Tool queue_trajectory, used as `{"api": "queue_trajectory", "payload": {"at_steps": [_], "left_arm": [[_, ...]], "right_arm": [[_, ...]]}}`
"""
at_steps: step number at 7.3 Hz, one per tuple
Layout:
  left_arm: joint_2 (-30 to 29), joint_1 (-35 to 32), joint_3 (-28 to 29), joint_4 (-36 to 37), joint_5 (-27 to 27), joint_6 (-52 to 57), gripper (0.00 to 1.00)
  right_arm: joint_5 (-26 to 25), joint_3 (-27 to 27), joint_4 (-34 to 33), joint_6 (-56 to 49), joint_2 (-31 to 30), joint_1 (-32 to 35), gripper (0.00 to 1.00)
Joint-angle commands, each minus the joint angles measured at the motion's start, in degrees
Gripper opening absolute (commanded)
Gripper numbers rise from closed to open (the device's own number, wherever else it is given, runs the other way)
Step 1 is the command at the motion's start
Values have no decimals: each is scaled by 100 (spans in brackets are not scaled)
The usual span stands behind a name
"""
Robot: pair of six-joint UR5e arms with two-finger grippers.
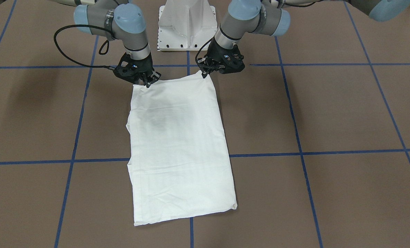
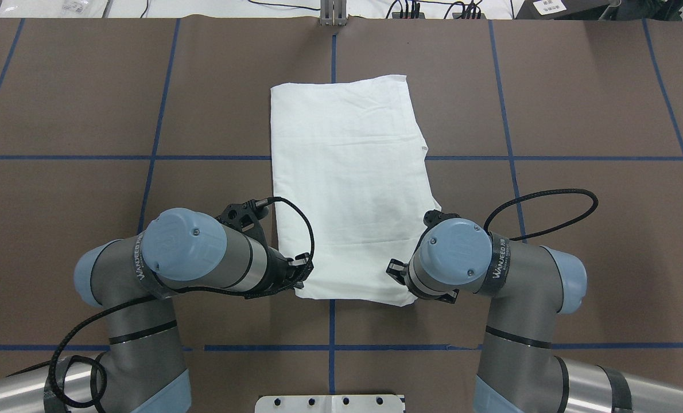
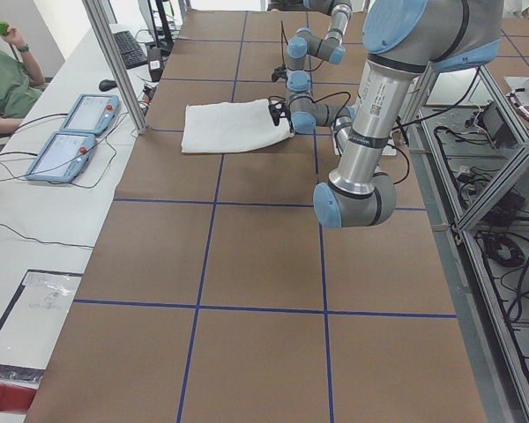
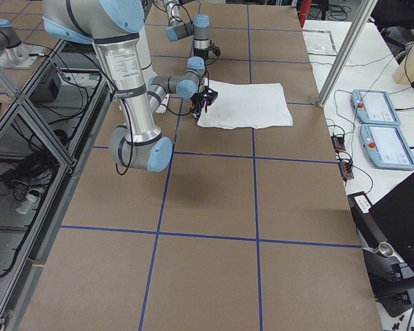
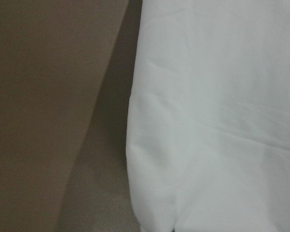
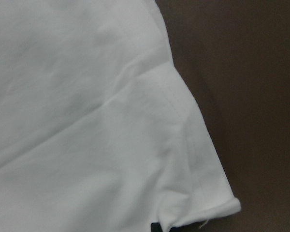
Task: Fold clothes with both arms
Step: 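Grasp the near edge of the shirt with both grippers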
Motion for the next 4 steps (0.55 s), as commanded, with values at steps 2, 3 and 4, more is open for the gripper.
{"api": "queue_trajectory", "payload": {"at_steps": [2,3,4], "left_arm": [[74,-9,-166,9,-1,-69,0],[179,17,-472,174,-1,-88,0],[241,70,-849,454,-1,-175,0]], "right_arm": [[241,208,4,0,22,84,0],[216,445,4,9,-39,101,0],[250,639,-4,0,-57,76,0]]}}
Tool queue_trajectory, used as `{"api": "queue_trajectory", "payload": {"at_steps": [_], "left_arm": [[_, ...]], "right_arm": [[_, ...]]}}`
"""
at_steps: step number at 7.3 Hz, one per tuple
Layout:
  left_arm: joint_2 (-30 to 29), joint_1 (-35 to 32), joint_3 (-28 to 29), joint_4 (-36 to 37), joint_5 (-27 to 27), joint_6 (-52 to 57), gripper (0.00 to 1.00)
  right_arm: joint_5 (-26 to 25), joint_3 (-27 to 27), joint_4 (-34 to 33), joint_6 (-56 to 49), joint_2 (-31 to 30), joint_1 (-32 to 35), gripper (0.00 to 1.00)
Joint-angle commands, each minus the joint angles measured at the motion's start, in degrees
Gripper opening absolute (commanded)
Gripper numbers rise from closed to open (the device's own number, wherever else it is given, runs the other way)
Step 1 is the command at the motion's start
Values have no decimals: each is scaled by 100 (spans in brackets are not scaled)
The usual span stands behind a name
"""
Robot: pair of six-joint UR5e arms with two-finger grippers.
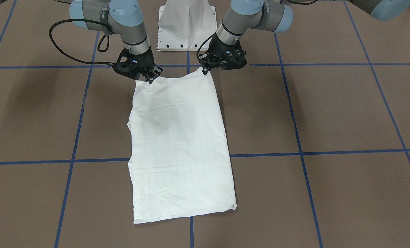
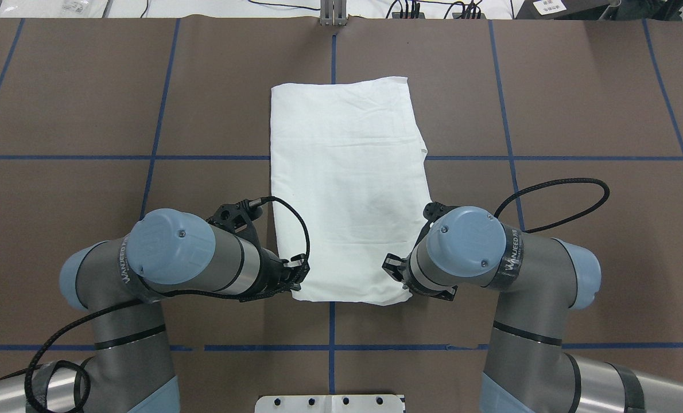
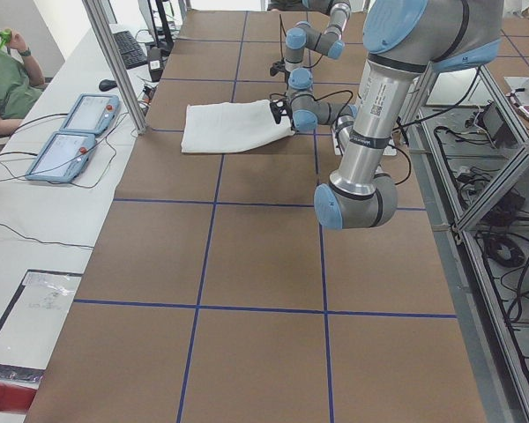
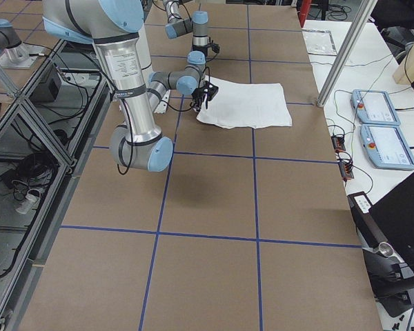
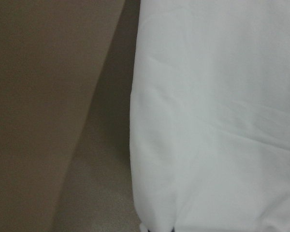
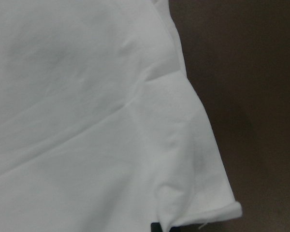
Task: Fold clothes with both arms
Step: 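Lift the near edge with both grippers and fold it away from the robot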
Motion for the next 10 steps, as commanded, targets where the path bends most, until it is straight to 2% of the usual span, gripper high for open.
{"api": "queue_trajectory", "payload": {"at_steps": [1,3,5,6,8,10], "left_arm": [[166,144,-705,499,0,-237,0],[482,635,-1302,703,9,-510,0],[650,804,-1813,1246,9,-608,0],[651,804,-1946,1362,9,-599,0],[554,743,-1790,1363,9,-468,0],[370,148,-1658,1363,0,-21,0]], "right_arm": [[113,506,-155,6,-35,-184,0],[306,1094,-244,6,-200,-719,0],[597,1474,-322,6,-307,-775,0],[589,1432,-315,-3,-246,-774,0],[580,1283,-271,-90,-202,-241,0],[641,1080,-253,-501,-79,304,0]]}}
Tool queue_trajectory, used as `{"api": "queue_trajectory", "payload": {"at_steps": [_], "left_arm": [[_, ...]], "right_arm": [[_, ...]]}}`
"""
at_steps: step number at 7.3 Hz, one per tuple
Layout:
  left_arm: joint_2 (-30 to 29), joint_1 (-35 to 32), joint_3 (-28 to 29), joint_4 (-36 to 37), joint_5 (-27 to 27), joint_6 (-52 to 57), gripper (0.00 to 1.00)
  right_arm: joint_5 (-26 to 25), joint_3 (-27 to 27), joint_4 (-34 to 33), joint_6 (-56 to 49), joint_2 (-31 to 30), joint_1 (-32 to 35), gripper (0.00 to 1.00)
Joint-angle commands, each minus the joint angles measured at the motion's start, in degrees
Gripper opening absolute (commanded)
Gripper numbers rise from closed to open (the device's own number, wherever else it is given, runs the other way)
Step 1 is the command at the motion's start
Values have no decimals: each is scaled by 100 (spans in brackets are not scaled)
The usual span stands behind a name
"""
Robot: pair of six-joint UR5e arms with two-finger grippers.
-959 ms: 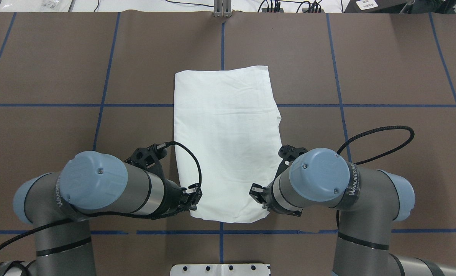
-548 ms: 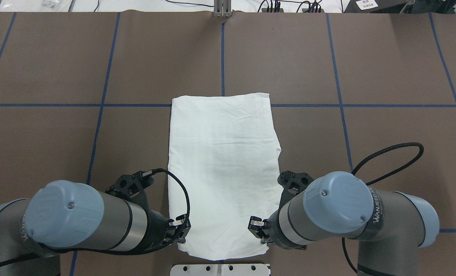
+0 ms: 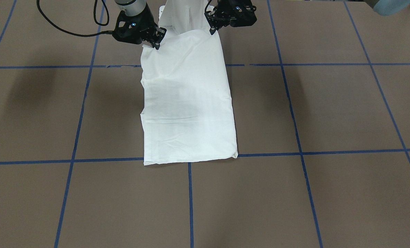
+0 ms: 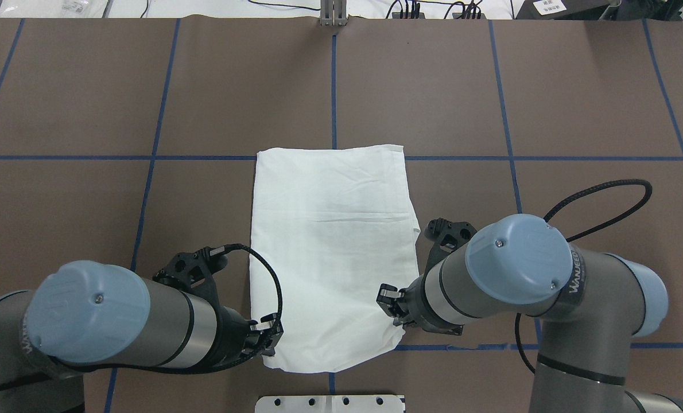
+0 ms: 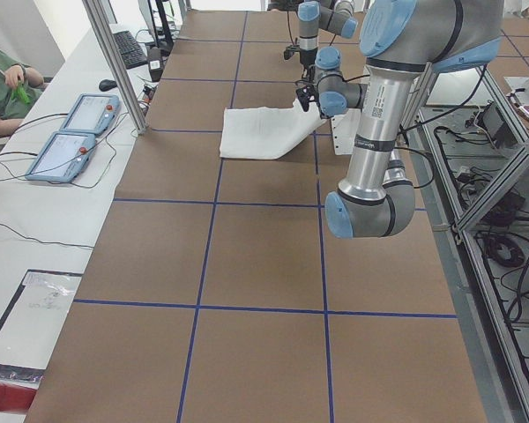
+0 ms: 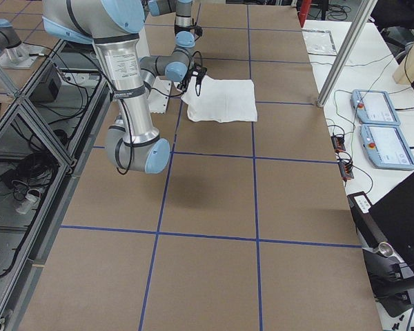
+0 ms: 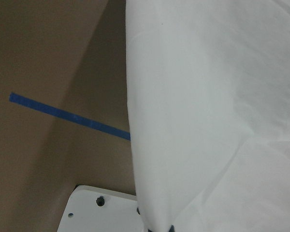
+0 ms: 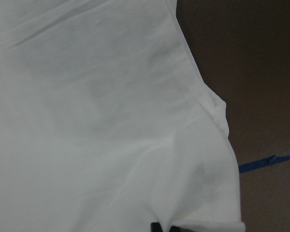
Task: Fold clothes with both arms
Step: 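Lift the near edge with both grippers and fold it away from the robot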
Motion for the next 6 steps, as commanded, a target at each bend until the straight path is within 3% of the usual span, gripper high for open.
{"api": "queue_trajectory", "payload": {"at_steps": [1,2,6], "left_arm": [[-255,-797,327,7,-184,534,0],[-405,-1245,677,-11,-464,771,0],[-766,-1978,1593,-387,-502,1371,0]], "right_arm": [[217,-257,14,-416,76,685,0],[332,-398,40,-566,189,1002,0],[324,-2110,23,-848,1471,1654,0]]}}
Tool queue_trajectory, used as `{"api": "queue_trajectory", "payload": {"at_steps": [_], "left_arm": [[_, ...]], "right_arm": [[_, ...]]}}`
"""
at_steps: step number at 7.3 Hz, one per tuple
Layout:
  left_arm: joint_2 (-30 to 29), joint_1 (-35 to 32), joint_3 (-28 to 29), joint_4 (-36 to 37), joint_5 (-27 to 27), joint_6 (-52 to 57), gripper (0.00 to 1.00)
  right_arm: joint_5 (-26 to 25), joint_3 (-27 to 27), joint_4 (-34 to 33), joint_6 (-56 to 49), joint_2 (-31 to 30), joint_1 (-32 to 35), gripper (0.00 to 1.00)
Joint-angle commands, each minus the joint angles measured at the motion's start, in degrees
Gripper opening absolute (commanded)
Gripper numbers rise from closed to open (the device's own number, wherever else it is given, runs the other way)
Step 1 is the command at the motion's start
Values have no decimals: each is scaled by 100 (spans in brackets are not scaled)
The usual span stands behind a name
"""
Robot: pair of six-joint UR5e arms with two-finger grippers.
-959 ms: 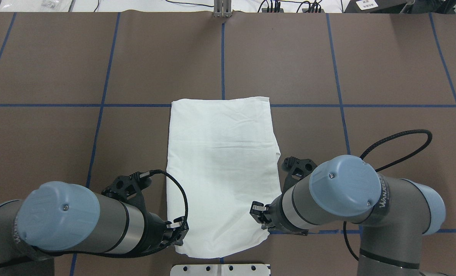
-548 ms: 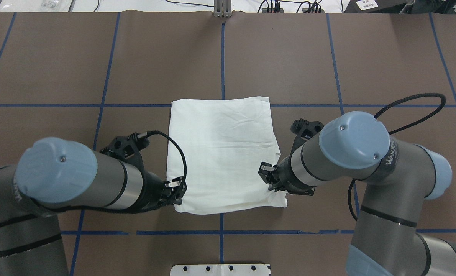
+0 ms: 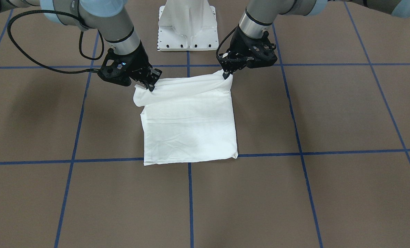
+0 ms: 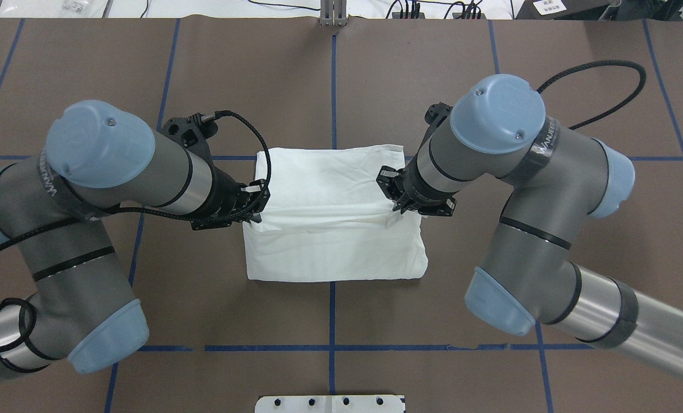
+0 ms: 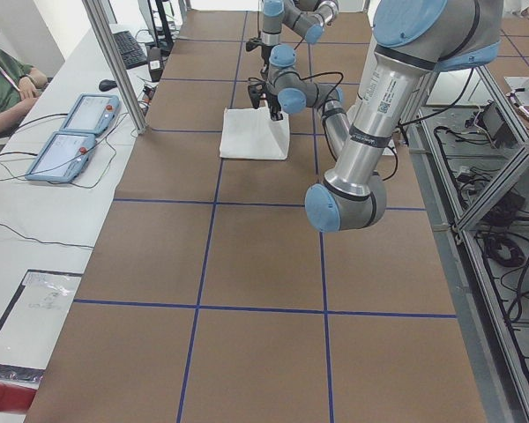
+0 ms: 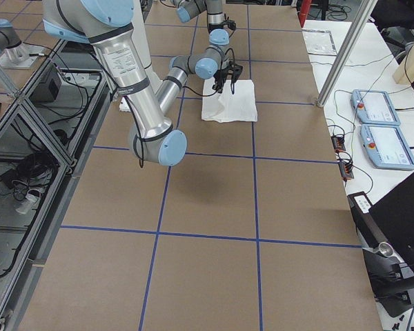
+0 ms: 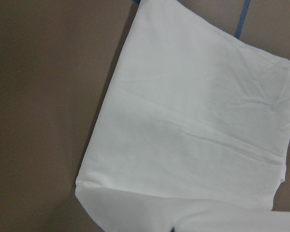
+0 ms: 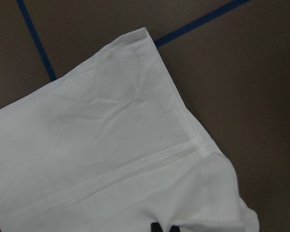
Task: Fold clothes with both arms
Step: 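Lift the near edge with both grippers and fold it away from the robot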
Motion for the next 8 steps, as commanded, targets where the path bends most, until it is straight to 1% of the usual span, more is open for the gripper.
{"api": "queue_trajectory", "payload": {"at_steps": [1,3,6,7,8], "left_arm": [[-188,-277,553,-399,-7,98,0],[-452,-462,1072,-576,-7,159,0],[-645,-691,1590,-813,2,502,0],[-733,-700,1801,-936,2,502,0],[-734,-709,1847,-990,2,502,0]], "right_arm": [[5,-814,-7,-153,537,276,0],[14,-1114,2,-399,661,452,0],[14,-1562,2,-530,933,532,0],[14,-1581,2,-583,943,576,0],[14,-1599,2,-584,952,593,0]]}}
